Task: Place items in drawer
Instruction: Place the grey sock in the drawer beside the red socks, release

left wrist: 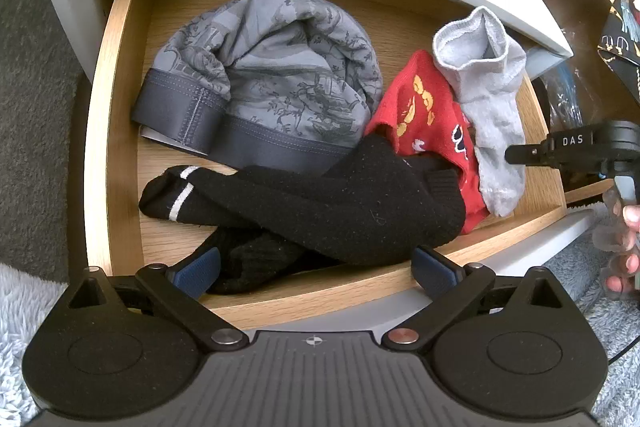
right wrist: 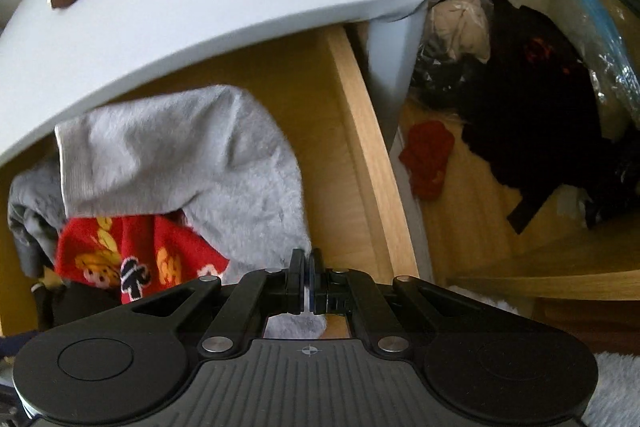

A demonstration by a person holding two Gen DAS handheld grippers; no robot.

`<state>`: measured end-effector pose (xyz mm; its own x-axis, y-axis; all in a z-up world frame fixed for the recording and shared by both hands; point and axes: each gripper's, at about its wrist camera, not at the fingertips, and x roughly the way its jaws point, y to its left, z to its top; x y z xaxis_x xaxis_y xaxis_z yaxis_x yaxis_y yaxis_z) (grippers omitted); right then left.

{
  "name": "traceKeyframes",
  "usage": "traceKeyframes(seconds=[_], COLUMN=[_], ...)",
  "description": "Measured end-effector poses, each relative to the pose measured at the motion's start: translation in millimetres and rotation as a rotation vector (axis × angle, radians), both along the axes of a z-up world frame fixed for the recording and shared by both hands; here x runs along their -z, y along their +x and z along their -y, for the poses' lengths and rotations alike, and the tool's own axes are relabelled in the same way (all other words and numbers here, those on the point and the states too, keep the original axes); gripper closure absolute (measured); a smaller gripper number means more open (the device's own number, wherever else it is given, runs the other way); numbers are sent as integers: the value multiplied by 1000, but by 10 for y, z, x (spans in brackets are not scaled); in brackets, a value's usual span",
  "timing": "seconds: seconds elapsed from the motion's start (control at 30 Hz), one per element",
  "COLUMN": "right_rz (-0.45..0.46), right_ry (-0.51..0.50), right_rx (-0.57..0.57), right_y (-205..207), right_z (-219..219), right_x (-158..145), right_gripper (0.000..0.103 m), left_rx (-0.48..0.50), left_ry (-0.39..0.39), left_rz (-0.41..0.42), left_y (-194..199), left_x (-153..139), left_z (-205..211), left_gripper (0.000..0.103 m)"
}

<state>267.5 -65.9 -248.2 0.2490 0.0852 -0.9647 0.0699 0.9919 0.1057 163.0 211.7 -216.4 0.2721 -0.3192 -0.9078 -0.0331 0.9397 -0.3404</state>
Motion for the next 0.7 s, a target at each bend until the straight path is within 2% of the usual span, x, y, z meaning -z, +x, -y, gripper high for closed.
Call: traceKeyframes(seconds=[0.5,0.6,0.7], right_rz=[-72,-79,-62], right_ry=[-76,-82,-96], right_rx=[-54,-76,-79], right_y=[-40,-39,-49], right_z=[-124,-161,-196], right_x=[80,94,46], right_gripper=[99,94,82], left_rx=[-2,-2,-2], left_ry=[1,0,0], left_rz=[4,3,3], left_y=[-14,-12,-14], left_x=[-19,-16,-18], left_z=[-10,-13,-10], left_gripper=[1,1,1])
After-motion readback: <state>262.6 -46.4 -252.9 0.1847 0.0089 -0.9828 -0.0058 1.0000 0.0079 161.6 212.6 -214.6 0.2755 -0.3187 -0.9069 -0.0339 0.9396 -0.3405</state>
